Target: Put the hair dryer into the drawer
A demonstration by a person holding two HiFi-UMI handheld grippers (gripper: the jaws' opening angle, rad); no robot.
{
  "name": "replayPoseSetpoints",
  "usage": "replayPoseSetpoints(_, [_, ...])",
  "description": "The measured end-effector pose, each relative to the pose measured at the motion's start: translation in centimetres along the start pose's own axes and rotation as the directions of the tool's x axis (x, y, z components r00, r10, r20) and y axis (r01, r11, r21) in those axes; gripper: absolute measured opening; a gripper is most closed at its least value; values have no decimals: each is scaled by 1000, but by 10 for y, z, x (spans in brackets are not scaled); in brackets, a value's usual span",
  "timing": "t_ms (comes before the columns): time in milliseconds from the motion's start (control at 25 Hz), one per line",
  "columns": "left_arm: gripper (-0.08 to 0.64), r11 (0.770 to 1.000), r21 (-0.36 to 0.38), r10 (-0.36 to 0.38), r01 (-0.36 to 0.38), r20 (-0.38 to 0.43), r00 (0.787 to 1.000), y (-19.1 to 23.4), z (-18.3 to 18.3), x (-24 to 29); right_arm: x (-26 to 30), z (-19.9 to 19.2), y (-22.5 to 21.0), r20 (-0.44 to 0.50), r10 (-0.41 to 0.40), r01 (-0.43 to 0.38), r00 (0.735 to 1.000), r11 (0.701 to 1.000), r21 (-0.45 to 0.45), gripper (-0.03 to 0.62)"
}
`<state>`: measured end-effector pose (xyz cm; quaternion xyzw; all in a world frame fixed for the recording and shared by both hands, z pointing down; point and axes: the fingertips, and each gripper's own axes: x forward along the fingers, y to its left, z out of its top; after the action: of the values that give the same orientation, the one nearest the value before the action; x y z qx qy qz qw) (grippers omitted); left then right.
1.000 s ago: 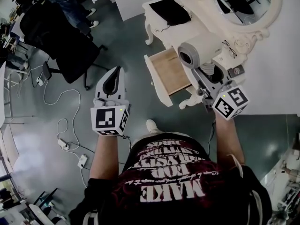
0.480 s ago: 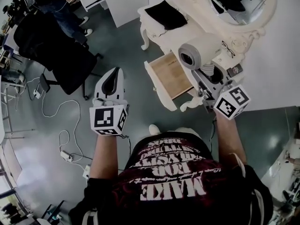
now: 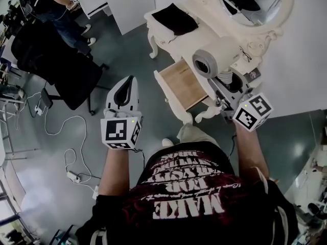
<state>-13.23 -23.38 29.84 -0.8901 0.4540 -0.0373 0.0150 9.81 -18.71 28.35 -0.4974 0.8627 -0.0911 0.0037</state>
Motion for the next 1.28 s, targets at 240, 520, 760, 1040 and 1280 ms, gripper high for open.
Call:
replayPoseSetpoints(240, [5,998,-12,55,-55,-23,998,14,-10,1,21,-5,-9,-14,36,-36,999,999,7,227])
replayPoseSetpoints(520, [5,994,-25,103,-104,-58,993,30,-21,19,55,-12,-28,-39,70,-69,997,997,19,227])
replayPoseSetpoints(760, [5,993,-14,113,-115,-76,991,27,-25,45,79,-20,-56,-55,97,-95,994,995,36,227])
replayPoseSetpoints(1040, [5,988,-30,148,-151,-82,986,31,-36,72,104,-37,-79,-100,125,-124,987,992,25,227])
replayPoseSetpoints(1280, [5,983,-38,172,-177,-102,980,32,-50,83,123,-58,-98,-140,140,-132,980,989,65,227])
